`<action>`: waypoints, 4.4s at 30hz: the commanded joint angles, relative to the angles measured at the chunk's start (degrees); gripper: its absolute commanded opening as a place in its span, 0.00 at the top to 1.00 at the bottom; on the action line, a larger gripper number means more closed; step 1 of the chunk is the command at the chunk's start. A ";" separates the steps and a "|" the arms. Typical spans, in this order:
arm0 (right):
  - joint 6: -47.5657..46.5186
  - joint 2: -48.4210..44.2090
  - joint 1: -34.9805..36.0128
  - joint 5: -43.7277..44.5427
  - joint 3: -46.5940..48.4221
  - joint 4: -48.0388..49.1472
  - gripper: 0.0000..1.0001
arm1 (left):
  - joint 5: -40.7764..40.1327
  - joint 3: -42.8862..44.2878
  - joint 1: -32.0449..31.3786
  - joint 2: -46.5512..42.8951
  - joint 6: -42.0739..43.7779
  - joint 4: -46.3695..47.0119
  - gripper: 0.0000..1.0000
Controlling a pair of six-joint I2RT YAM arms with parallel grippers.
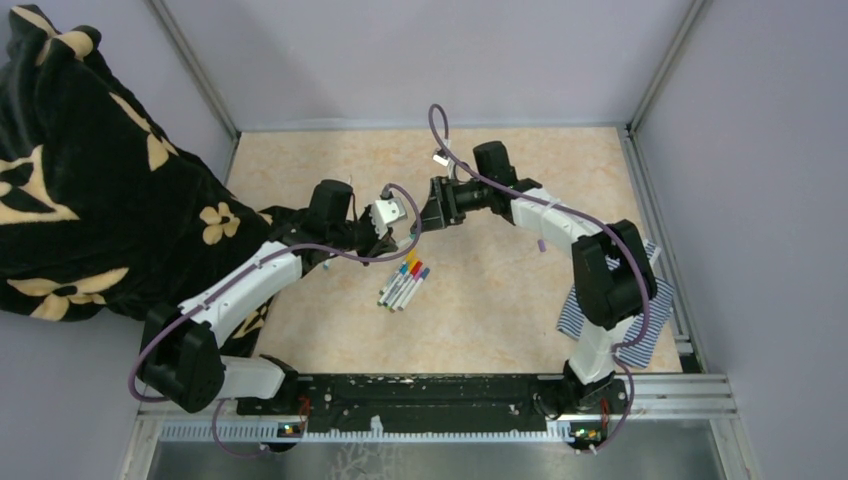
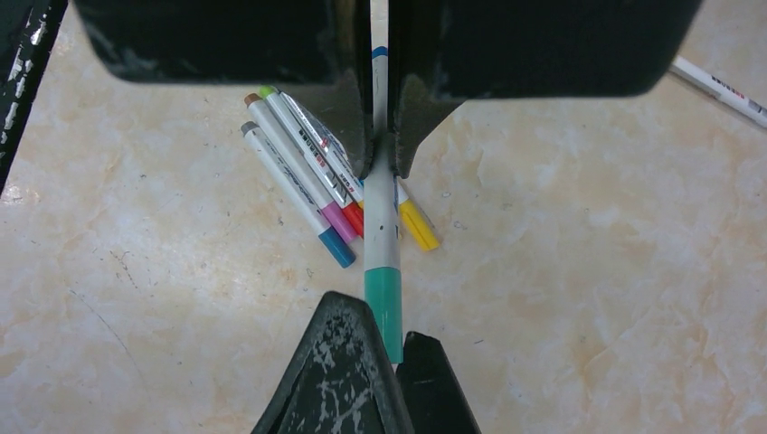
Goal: Open the pen caps
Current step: Open the pen cap from the pen.
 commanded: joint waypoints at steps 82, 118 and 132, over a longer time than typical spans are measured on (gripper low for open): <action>-4.06 -0.53 3.78 -1.28 0.03 0.85 1.00 | -5.09 -2.48 -0.36 3.77 -1.54 3.84 1.00; -6.97 -3.31 -1.90 -2.67 -0.17 -1.29 1.00 | -9.94 -1.88 -0.17 7.06 -2.26 3.65 1.00; -6.65 -4.78 -4.72 -3.26 -0.59 -0.68 1.00 | -7.70 -1.01 -0.19 7.69 -1.81 1.75 1.00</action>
